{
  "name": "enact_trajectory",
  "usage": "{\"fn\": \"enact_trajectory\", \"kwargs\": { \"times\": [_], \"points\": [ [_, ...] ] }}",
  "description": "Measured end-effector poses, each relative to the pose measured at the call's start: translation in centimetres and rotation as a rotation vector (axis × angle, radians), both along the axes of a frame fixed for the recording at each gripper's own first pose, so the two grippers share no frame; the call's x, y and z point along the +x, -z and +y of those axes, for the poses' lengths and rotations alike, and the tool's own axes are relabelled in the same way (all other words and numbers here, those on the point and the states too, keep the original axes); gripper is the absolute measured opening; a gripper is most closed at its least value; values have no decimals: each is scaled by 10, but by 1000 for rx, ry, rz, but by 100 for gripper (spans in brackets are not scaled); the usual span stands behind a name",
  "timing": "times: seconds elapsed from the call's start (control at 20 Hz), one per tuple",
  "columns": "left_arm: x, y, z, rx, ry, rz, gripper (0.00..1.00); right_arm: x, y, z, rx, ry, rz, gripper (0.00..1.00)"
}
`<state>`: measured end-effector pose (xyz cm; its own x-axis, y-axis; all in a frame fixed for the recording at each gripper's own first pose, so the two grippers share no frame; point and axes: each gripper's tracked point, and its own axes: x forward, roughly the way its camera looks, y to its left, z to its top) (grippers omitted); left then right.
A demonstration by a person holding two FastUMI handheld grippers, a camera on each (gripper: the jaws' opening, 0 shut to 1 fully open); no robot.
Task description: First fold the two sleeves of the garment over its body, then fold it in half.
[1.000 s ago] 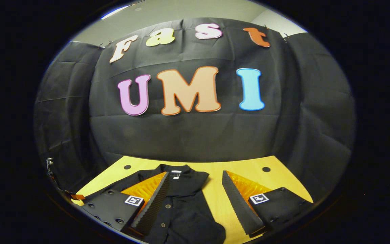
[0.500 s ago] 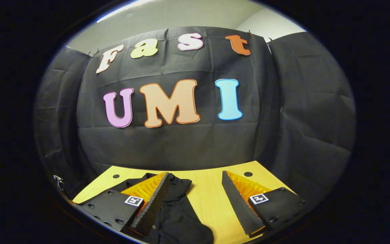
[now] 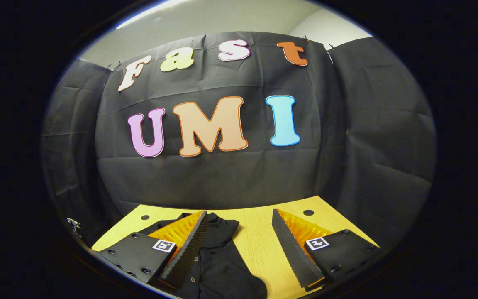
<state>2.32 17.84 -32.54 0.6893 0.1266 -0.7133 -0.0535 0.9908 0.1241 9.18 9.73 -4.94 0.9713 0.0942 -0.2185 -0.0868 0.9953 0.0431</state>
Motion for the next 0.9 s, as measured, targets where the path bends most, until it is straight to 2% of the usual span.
{"fn": "enact_trajectory", "kwargs": {
  "times": [0.05,0.1,0.15,0.25,0.35,0.45,0.5,0.7,0.85,0.9],
  "points": [
    [1,3,6,3,-11,4,85,-1,0,-1,5,1,1,98],
    [1,-1,8,-2,-26,-2,66,-1,-1,0,11,1,2,100],
    [2,-2,12,-11,-51,-6,63,-1,-1,-1,15,3,0,100],
    [5,-8,13,-97,-101,-38,23,-3,-4,-3,18,5,-9,100],
    [9,-11,11,-198,-155,-58,2,-4,-5,-8,11,18,-15,98],
    [8,-7,10,-263,-184,-57,0,-10,-8,-16,15,31,-16,94],
    [8,-7,10,-274,-189,-56,0,-11,-10,-19,21,38,-20,100],
    [8,-10,10,-247,-190,-51,0,-22,-11,-40,31,77,-25,94],
    [9,-19,10,-235,-162,-51,0,-31,-10,-59,36,110,-22,94],
    [10,-24,10,-233,-156,-52,0,-33,-9,-64,40,119,-17,98]
  ]
}}
